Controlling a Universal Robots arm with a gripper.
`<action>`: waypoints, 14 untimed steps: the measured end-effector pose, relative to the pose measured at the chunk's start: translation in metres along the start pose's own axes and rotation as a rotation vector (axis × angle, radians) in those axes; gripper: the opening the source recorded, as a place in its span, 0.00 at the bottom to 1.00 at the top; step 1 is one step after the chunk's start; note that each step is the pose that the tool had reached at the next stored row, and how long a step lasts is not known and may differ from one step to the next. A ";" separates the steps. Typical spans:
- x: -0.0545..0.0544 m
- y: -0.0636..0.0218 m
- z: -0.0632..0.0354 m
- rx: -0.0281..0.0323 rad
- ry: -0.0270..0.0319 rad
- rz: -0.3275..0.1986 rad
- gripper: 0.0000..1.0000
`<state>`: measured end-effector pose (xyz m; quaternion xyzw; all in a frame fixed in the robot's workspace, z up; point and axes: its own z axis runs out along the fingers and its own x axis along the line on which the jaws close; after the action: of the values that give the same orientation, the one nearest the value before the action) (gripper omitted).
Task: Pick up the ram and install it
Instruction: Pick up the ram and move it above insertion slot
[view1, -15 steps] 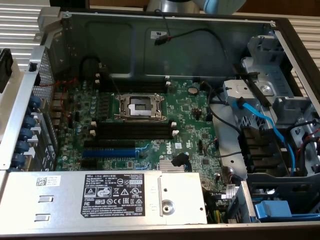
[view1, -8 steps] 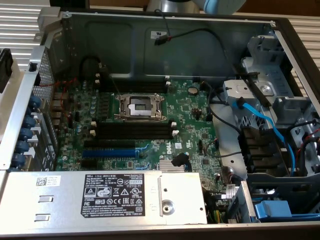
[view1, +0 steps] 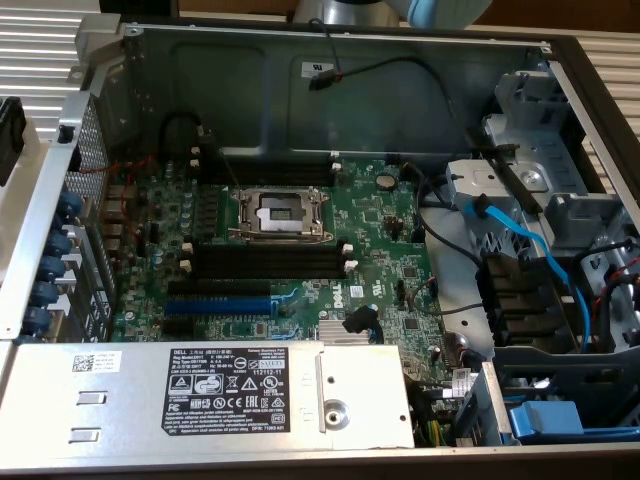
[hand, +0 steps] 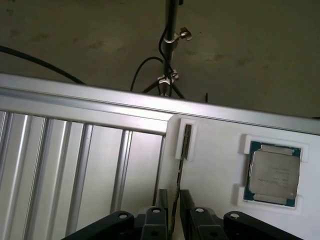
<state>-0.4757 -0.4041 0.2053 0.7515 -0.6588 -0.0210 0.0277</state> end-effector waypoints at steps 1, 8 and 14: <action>0.000 -0.0001 0.0003 -0.0003 0.0000 0.000 0.24; -0.001 -0.0003 0.0021 -0.0026 -0.0002 0.000 0.24; -0.001 -0.0004 0.0026 -0.0026 0.0024 0.000 0.24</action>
<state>-0.4756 -0.4029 0.2027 0.7514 -0.6588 -0.0210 0.0295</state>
